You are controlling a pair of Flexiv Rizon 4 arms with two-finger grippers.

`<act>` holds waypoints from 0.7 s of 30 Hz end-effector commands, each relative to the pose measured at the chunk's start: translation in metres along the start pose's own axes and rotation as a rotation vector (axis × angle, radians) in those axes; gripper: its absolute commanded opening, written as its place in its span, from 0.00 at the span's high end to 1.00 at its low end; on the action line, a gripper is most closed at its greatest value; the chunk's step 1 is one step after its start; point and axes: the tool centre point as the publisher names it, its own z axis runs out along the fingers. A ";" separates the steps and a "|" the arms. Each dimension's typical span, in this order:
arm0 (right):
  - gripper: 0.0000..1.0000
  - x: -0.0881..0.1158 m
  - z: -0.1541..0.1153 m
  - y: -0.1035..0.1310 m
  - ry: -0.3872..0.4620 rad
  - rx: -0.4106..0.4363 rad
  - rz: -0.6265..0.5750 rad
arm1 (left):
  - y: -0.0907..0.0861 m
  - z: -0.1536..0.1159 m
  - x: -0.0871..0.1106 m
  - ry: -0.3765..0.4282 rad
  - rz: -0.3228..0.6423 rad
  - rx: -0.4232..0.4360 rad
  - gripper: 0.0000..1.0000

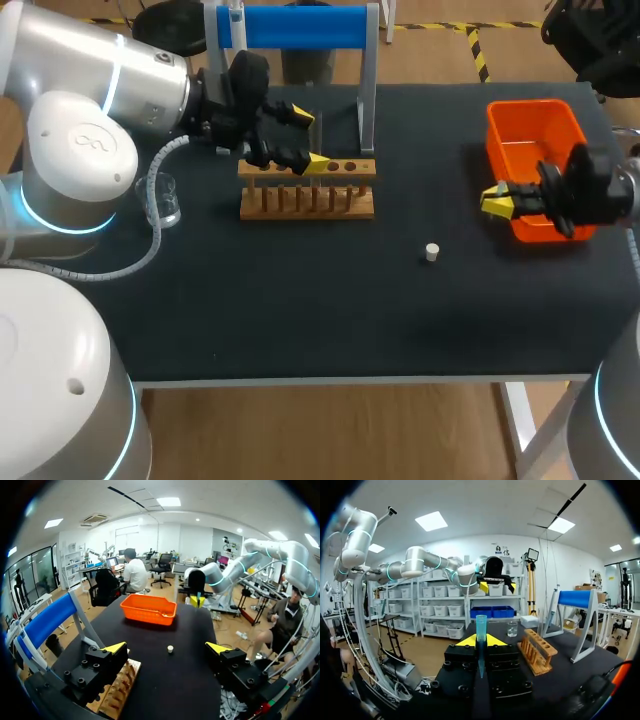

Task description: Invert the test tube, pick up the pipette, mount the tip to pipette, aspirate from beaker and dispense into the tube, eject the tip, return the pipette, and cap with the stopper.

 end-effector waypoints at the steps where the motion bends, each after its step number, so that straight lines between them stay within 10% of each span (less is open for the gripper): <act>1: 1.00 0.006 -0.003 -0.002 -0.004 0.006 0.004 | 0.000 -0.001 0.001 0.001 -0.001 -0.004 0.00; 21: 1.00 0.004 -0.008 -0.006 -0.078 -0.004 -0.013 | 0.000 -0.001 0.001 0.001 -0.001 -0.004 0.00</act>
